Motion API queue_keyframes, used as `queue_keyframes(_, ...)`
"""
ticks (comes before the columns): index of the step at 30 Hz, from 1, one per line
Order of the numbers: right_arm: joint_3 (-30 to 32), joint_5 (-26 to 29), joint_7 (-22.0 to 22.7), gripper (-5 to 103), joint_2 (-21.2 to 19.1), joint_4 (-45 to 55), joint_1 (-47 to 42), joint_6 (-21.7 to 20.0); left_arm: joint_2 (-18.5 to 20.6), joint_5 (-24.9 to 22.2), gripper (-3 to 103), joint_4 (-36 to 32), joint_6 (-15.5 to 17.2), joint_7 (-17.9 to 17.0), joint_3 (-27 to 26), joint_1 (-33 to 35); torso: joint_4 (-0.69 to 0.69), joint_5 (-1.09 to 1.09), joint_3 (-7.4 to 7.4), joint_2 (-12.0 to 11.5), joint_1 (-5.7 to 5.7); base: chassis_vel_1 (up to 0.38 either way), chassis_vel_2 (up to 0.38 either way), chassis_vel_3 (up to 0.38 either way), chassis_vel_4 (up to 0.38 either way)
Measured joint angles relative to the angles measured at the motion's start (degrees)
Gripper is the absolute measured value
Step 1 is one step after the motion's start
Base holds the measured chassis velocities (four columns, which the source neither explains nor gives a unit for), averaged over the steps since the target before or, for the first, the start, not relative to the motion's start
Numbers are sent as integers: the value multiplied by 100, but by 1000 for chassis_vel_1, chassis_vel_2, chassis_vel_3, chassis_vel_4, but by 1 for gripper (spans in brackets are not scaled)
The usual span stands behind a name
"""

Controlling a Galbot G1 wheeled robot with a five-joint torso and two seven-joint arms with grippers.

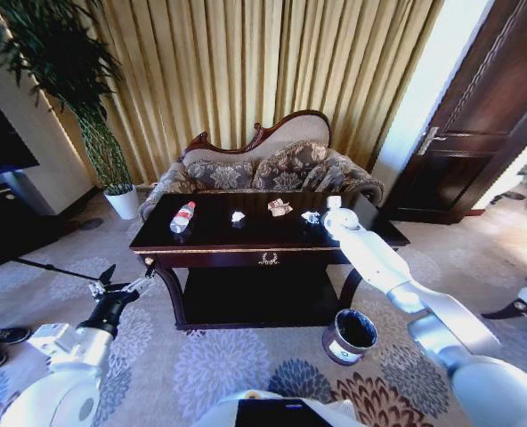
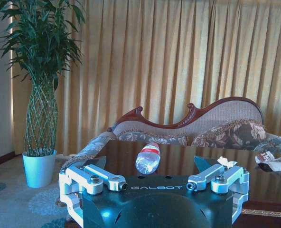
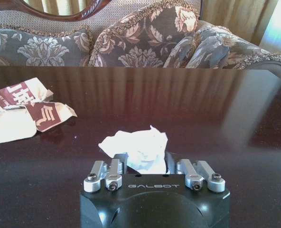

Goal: Move to the front of the table and place the trash on the table into the trash bin.

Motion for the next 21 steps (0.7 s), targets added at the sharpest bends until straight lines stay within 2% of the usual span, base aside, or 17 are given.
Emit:
queue_keyframes(1,7,0,2,43,-8,13,-8,0,5,-4,100,0,0,0,-1,0,0,0,0,0,0,0,0,0,0)
queue_keyframes(4,19,2,8,28,-43,75,-37,0,19,-12,100,0,0,4,-2,-8,0,0,0,0,0,0,0,0,0)
queue_keyframes(5,19,2,8,28,-43,75,-37,0,19,-12,100,0,0,4,-2,-8,0,0,0,0,0,0,0,0,0)
queue_keyframes(8,22,17,23,12,-93,173,-70,2,15,-13,100,0,0,6,9,-13,1,0,0,0,0,0,0,0,0)
queue_keyframes(10,22,21,27,12,-109,198,-79,2,11,-13,100,0,-1,8,12,-14,0,0,0,0,0,0,0,0,0)
queue_keyframes(12,22,33,56,2,-143,252,-93,3,8,-13,100,0,-2,9,14,-16,0,0,0,0,0,0,0,0,0)
queue_keyframes(17,100,222,225,0,-288,567,-179,6,33,-41,100,0,-3,10,-1,-20,2,0,0,0,0,0,0,0,0)
queue_keyframes(21,331,477,303,0,-564,1274,-440,181,38,-92,100,0,-5,8,-8,-71,0,-1,0,0,0,0,0,0,0)
